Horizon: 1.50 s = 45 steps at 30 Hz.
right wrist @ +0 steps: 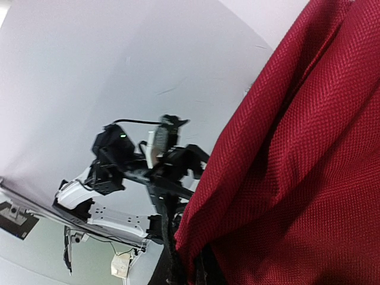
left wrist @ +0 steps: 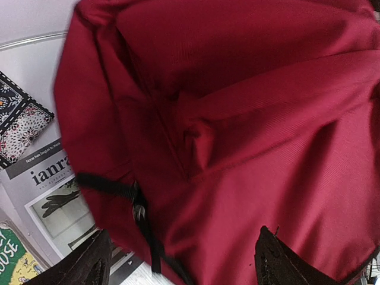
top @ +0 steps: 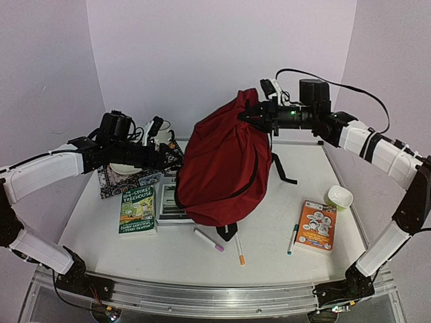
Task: Pack the student bag
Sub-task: Place the student bag on the book, then grab the student bag from the lower front pocket.
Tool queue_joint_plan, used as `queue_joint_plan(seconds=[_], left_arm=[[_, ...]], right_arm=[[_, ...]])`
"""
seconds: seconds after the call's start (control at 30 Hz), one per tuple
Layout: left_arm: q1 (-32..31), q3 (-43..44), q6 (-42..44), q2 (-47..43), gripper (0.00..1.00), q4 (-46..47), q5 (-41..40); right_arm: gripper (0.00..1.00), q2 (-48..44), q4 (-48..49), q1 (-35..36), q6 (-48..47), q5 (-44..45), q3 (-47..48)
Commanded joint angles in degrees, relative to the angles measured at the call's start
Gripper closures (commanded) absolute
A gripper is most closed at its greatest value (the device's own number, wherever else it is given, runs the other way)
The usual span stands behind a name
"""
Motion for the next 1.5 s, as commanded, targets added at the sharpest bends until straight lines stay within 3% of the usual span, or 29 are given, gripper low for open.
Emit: queue_joint_plan(seconds=[0.0,0.33,0.5,0.57,0.67,0.87,1.17,1.47], left_arm=[[-0.08,2.45,0.61,-2.61,0.16,-0.26,-1.43],[-0.28,-0.47,0.85,-2.78,0.18,-0.84,-1.28],[-1.32,-0.17,1.07,-1.08,0.20,-0.82,-0.91],[-2.07,0.56,1.23,0.33,0.21,-0.84,-0.74],[-3.09,2.19,1.65,3.15,0.23,-0.82,-0.38],[-4.52,5.97,2.69,8.52,0.27,-0.69,0.50],[-5.59,10.51,3.52,13.33,0.30,-0.61,1.89],[-8.44,14.86,2.71,18.69,0.34,-0.19,2.45]], right_arm=[[1.00,2.25,10.19,3.40,0.35,-2.56,3.48],[0.98,12.79,10.21,4.20,-3.10,4.85,-10.90],[0.89,15.79,7.92,4.18,-4.97,8.32,-12.70],[0.77,15.54,4.67,4.15,-6.17,11.19,-12.17],[0.49,13.75,0.12,4.04,-7.92,15.45,-11.37],[0.25,9.60,-4.20,2.61,-7.78,23.05,-11.38],[0.23,13.22,-4.65,0.98,-3.74,24.21,-10.44],[0.25,10.00,-3.88,0.42,-2.81,26.47,-15.95]])
